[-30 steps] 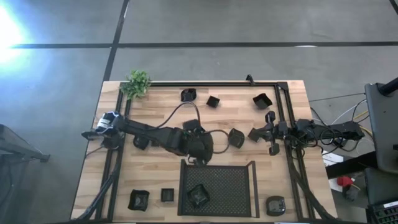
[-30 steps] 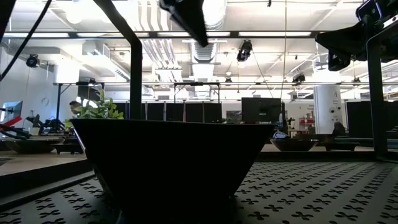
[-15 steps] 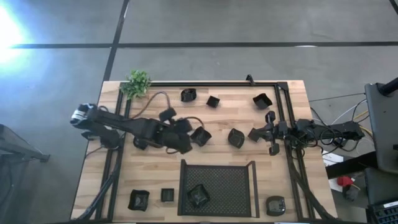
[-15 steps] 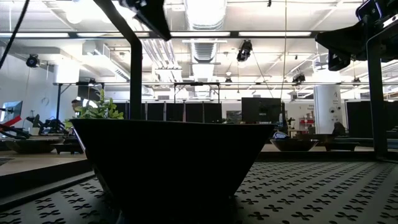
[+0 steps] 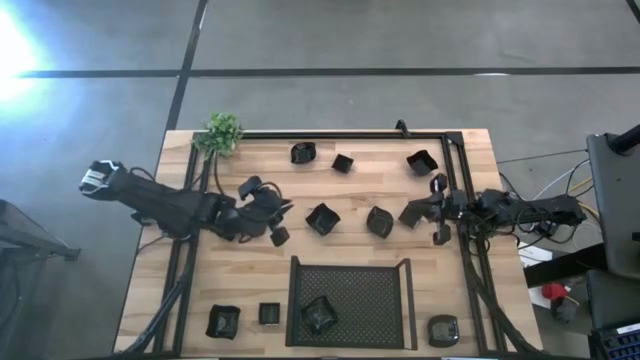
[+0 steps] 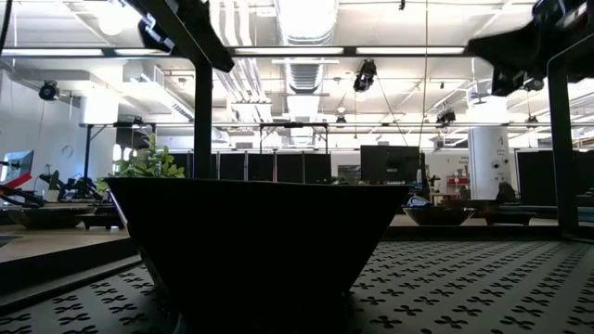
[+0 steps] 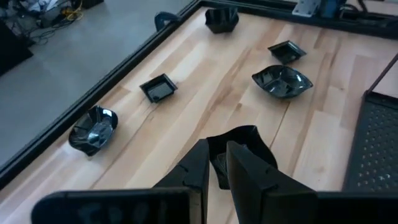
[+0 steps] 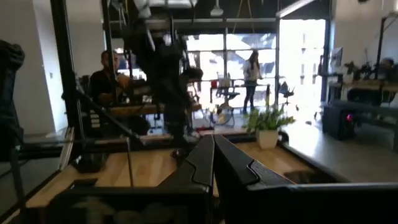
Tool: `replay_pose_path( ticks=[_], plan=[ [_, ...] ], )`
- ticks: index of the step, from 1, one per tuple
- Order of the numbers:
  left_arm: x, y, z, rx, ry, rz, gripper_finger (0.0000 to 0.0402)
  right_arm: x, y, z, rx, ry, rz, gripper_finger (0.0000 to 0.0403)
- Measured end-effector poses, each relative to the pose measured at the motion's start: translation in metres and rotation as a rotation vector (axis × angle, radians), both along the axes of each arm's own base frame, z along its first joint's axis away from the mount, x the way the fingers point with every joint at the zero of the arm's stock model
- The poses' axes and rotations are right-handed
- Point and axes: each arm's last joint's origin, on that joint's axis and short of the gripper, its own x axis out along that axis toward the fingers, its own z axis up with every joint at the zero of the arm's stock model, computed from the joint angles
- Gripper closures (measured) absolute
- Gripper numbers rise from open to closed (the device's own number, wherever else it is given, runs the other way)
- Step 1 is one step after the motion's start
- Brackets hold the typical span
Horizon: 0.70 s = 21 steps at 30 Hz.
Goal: Pick & Place Mini shaped plates
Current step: Put the leaf-shaped bowl on the shelf
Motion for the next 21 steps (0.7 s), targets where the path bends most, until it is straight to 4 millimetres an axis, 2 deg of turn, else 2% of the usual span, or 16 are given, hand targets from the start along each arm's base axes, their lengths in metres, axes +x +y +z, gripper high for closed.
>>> replay_pose_path(
  ticks=[5, 11, 21],
  plan=[
    [-0.007, -0.001, -0.010, 0.004, -0.006, -0.005, 0.0351, -0.005, -0.001, 0.026, -0.006, -0.010, -0.014, 0.0394],
    [-0.005, -0.006, -0.020, 0.018, -0.063, -0.044, 0.0351, -0.007, -0.004, 0.046, 0.036, 0.168, -0.105, 0.0394],
    [-0.004, -0.022, -0.022, 0.085, -0.114, -0.143, 0.0351, 0.013, -0.003, 0.074, 0.175, 0.415, -0.167, 0.0394]
  ],
)
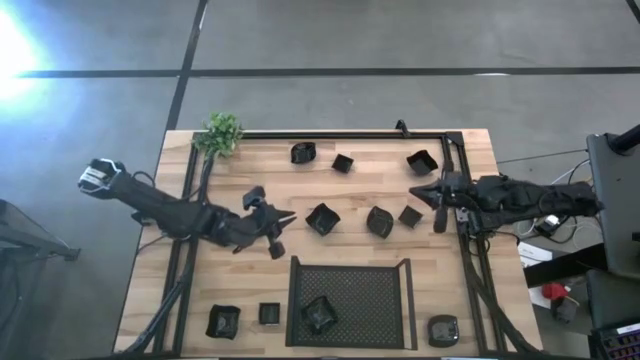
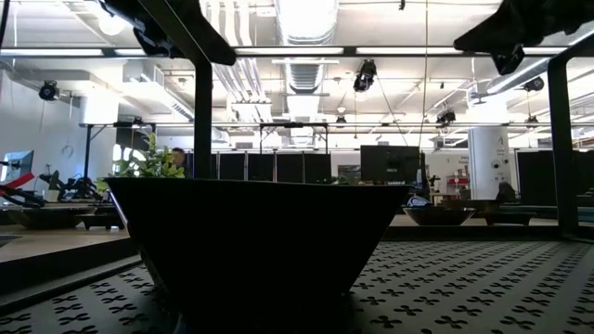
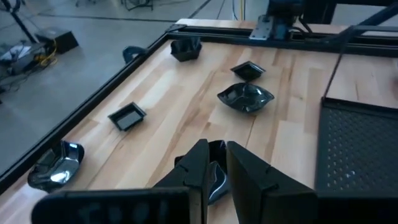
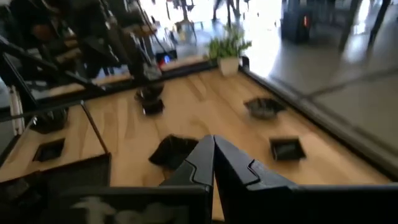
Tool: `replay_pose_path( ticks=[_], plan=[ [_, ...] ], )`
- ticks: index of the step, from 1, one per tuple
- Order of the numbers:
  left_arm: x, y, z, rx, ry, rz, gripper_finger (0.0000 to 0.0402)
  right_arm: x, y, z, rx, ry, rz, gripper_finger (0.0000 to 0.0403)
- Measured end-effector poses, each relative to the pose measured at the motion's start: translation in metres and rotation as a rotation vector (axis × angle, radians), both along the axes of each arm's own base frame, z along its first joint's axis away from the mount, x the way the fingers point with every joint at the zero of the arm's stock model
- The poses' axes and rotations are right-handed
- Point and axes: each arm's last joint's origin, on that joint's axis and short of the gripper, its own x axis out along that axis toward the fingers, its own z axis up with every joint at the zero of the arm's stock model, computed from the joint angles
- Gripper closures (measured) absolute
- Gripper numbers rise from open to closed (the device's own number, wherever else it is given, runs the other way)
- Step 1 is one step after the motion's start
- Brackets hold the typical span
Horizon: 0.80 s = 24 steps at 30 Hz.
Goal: Pick & Place Mini shaped plates
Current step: Put the leaf-shaped bowl on the shelf
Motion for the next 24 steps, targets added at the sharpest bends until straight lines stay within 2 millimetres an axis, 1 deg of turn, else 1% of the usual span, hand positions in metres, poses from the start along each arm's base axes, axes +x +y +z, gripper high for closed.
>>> replay_pose_path(
  ticks=[6, 13, 19, 24],
  plan=[
    [-0.002, -0.008, 0.002, 0.054, -0.007, -0.025, 0.0351, 0.018, 0.002, 0.010, 0.098, 0.136, -0.041, 0.0394],
    [-0.003, -0.014, 0.004, 0.091, -0.015, -0.050, 0.0351, 0.035, 0.003, 0.014, 0.329, 0.189, -0.172, 0.0394],
    [0.000, -0.015, 0.011, 0.143, -0.051, -0.073, 0.0351, 0.047, -0.002, 0.011, 0.309, 0.313, -0.280, 0.0394],
    [0.000, -0.017, 0.015, 0.152, -0.070, -0.085, 0.0351, 0.060, -0.006, 0.010, 0.281, 0.368, -0.305, 0.0394]
  ],
)
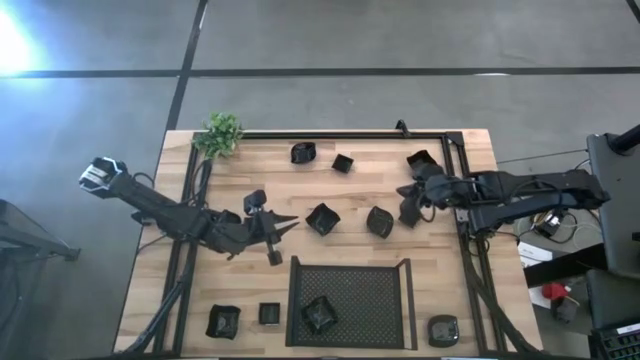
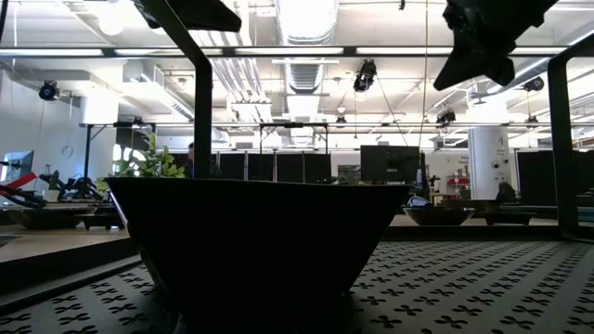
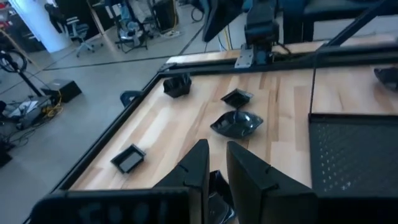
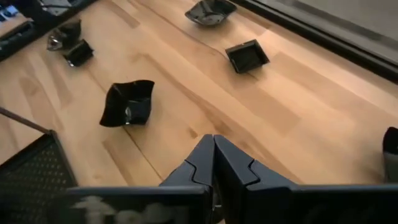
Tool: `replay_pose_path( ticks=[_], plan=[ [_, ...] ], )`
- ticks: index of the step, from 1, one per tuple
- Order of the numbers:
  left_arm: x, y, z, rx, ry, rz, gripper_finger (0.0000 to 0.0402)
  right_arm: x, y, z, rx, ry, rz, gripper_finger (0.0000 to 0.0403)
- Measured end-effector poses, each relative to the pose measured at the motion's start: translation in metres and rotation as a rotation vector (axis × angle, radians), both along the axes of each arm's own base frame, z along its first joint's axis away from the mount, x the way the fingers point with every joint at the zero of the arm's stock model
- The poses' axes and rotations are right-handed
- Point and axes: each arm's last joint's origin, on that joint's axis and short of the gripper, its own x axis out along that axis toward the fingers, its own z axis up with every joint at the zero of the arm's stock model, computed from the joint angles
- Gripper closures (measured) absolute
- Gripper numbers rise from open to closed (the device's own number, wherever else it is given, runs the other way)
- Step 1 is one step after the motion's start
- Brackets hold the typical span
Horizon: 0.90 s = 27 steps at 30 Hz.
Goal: Pick & Place Mini shaped plates
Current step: Put the leaf-shaped bowl on the shelf
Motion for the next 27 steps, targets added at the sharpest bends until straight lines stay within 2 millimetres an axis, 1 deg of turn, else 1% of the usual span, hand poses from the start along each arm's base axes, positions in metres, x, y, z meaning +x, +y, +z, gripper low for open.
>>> replay_pose_path(
  ticks=[5, 10, 15, 18, 24, 27],
  plan=[
    [-0.001, -0.005, 0.004, 0.019, -0.005, -0.029, 0.0351, 0.007, -0.003, 0.003, 0.001, 0.041, 0.020, 0.0394],
    [0.000, -0.006, 0.008, 0.043, -0.004, -0.036, 0.0351, 0.012, -0.003, 0.007, -0.014, 0.073, 0.038, 0.0394],
    [0.000, -0.006, 0.011, 0.045, -0.010, -0.037, 0.0351, 0.017, -0.003, 0.007, -0.023, 0.135, 0.051, 0.0389],
    [0.000, -0.006, 0.011, 0.046, -0.010, -0.037, 0.0351, 0.023, -0.003, 0.007, -0.042, 0.164, 0.072, 0.0368],
    [0.000, -0.006, 0.011, 0.061, -0.003, -0.041, 0.0351, 0.038, -0.002, 0.004, -0.044, 0.203, 0.076, 0.0310],
    [0.000, -0.006, 0.010, 0.062, -0.001, -0.041, 0.0351, 0.046, -0.004, 0.003, -0.042, 0.222, 0.068, 0.0293]
  ],
)
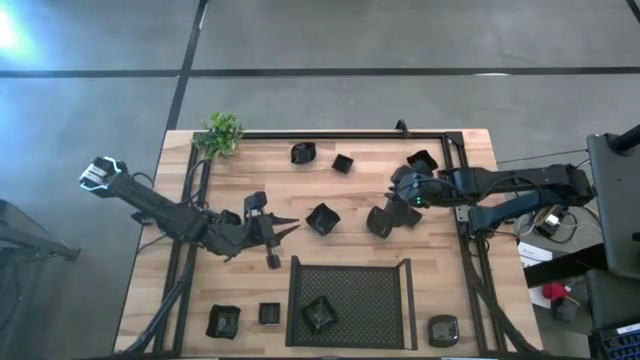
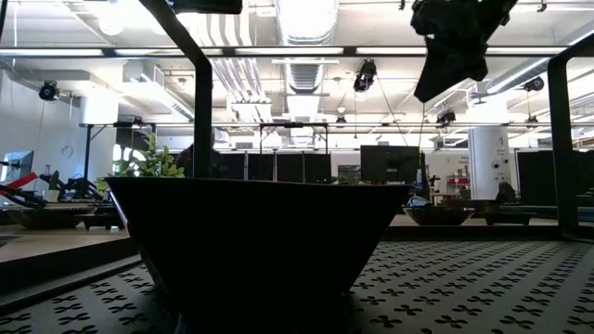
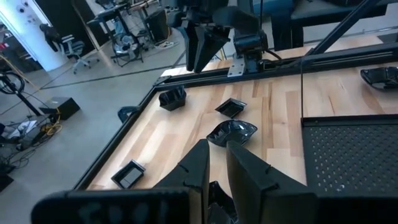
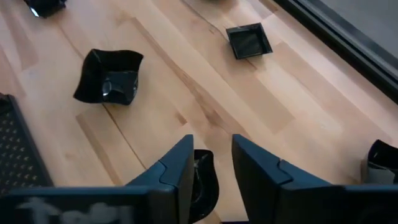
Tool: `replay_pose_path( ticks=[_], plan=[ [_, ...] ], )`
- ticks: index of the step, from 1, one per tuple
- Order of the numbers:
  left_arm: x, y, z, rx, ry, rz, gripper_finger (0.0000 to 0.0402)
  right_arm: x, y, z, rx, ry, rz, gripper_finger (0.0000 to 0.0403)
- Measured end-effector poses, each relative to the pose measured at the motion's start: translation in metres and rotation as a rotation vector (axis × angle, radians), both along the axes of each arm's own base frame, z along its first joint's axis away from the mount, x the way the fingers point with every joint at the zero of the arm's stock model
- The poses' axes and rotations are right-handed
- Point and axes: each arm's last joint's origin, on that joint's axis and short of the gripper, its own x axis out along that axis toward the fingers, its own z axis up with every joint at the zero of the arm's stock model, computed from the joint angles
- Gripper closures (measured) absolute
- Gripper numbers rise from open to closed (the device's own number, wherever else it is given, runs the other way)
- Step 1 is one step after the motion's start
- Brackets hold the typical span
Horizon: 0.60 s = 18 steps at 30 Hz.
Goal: Pick & Place Mini shaped plates
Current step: Put the leaf-shaped bowl on the shelf
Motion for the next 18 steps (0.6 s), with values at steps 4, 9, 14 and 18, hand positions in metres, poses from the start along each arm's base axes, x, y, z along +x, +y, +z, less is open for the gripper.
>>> replay_pose_path(
  ticks=[4, 9, 14, 18],
  plan=[
    [0.000, 0.000, 0.000, 0.000, 0.000, 0.000, 0.0351, 0.008, -0.006, -0.004, 0.001, 0.028, -0.028, 0.0283],
    [0.000, 0.000, 0.000, -0.001, 0.000, 0.000, 0.0351, 0.015, -0.019, -0.016, 0.089, 0.077, -0.039, 0.0284],
    [0.000, 0.000, 0.000, -0.002, 0.000, 0.000, 0.0351, 0.021, -0.030, -0.034, 0.167, 0.151, -0.054, 0.0292],
    [0.000, 0.000, 0.000, -0.003, 0.000, 0.000, 0.0351, 0.025, -0.037, -0.049, 0.182, 0.240, -0.088, 0.0293]
  ],
)
